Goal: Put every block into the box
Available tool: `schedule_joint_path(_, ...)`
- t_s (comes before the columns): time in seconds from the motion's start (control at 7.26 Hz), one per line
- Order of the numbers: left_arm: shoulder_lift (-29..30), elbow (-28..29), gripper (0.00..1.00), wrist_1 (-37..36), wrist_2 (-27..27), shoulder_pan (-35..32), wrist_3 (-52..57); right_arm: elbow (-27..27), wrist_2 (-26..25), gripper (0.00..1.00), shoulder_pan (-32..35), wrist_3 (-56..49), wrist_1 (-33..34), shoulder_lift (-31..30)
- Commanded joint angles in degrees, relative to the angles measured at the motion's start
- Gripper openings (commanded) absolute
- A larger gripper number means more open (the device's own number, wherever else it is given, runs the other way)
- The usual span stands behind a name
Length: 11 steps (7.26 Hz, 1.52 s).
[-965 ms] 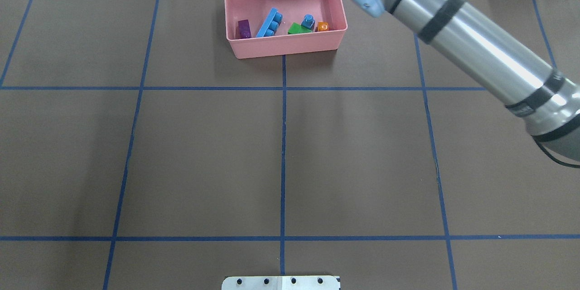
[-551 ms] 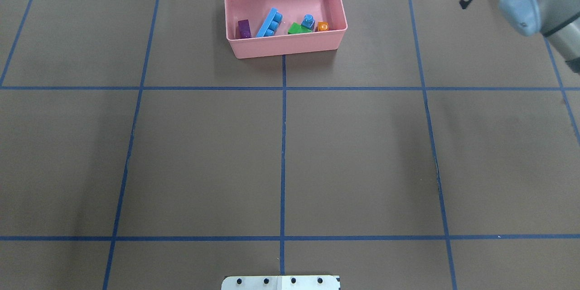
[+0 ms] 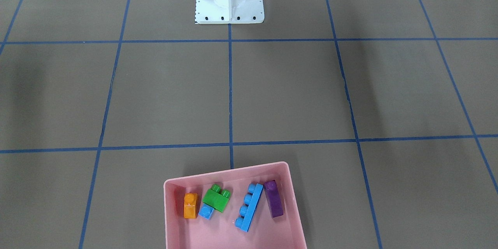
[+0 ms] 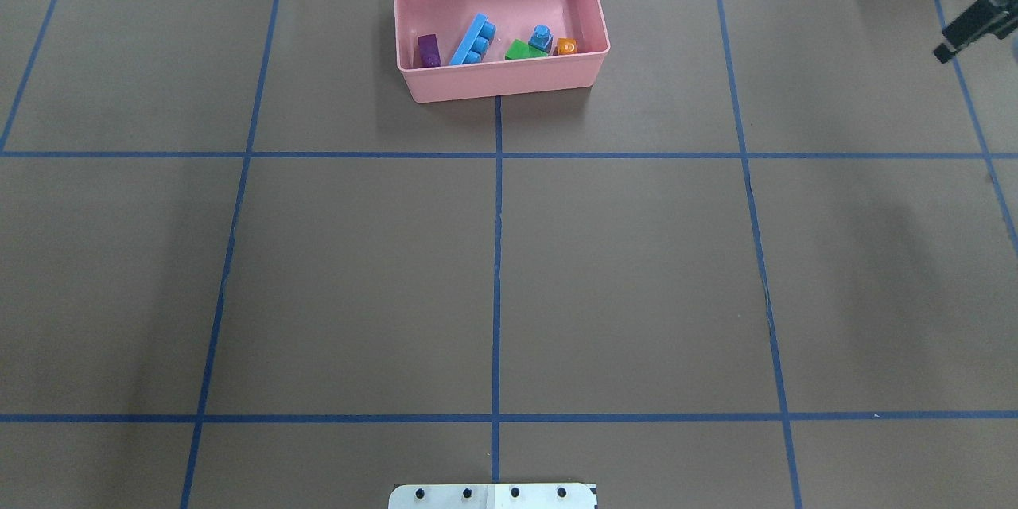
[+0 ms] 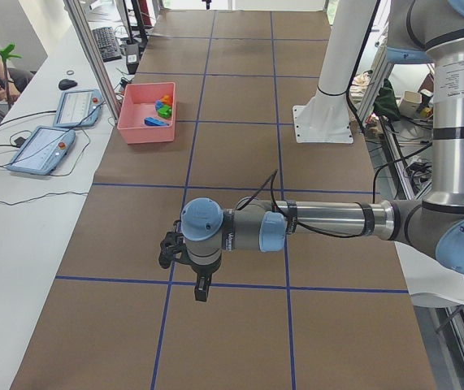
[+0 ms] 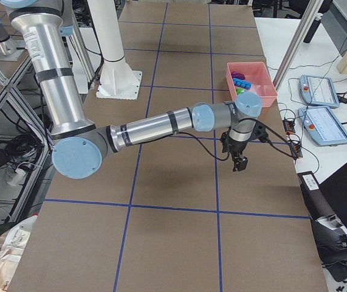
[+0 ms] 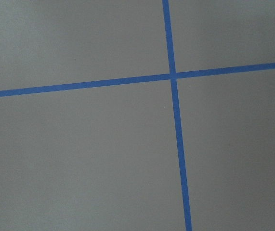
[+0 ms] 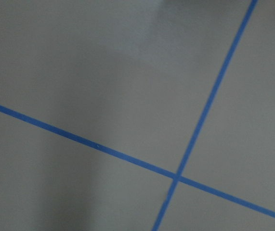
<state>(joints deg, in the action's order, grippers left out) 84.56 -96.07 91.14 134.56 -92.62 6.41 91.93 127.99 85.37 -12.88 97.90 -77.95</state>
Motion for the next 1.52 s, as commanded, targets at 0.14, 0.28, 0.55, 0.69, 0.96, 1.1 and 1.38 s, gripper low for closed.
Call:
schedule_joint_path(0.14,0.0,-0.1,1.00,0.2,0.2,0.0,0.1,-0.2,-2.1,1.00,5.9,-0.7,0.0,-12.1)
schedule_joint_path(0.28,0.0,-0.3,1.00,0.3,0.7,0.0,0.1,1.7,-1.2,1.00,7.1,-0.7,-2.3,-15.4)
schedule_joint_path(0.55,-0.1,-1.4,1.00,0.3,0.6,0.1,0.1,4.2,-1.9,1.00,7.1,0.0,-2.7,-15.5)
schedule_joint_path(0.69,-0.3,-1.5,1.00,1.2,0.6,0.0,0.0,4.0,-1.5,1.00,7.0,0.1,-2.9,-15.7)
schedule_joint_path(0.96,-0.3,-1.4,1.00,1.4,0.6,0.0,0.0,3.0,-1.2,1.00,7.0,0.1,-2.7,-15.7)
schedule_joint_path(1.1,-0.4,-1.3,1.00,1.4,0.5,0.0,0.0,1.6,-0.9,1.00,7.0,-0.4,-2.8,-15.7)
schedule_joint_path(1.38,-0.3,-1.3,1.00,1.4,0.3,0.0,0.0,1.8,-1.5,1.00,6.9,-1.1,-3.0,-17.1)
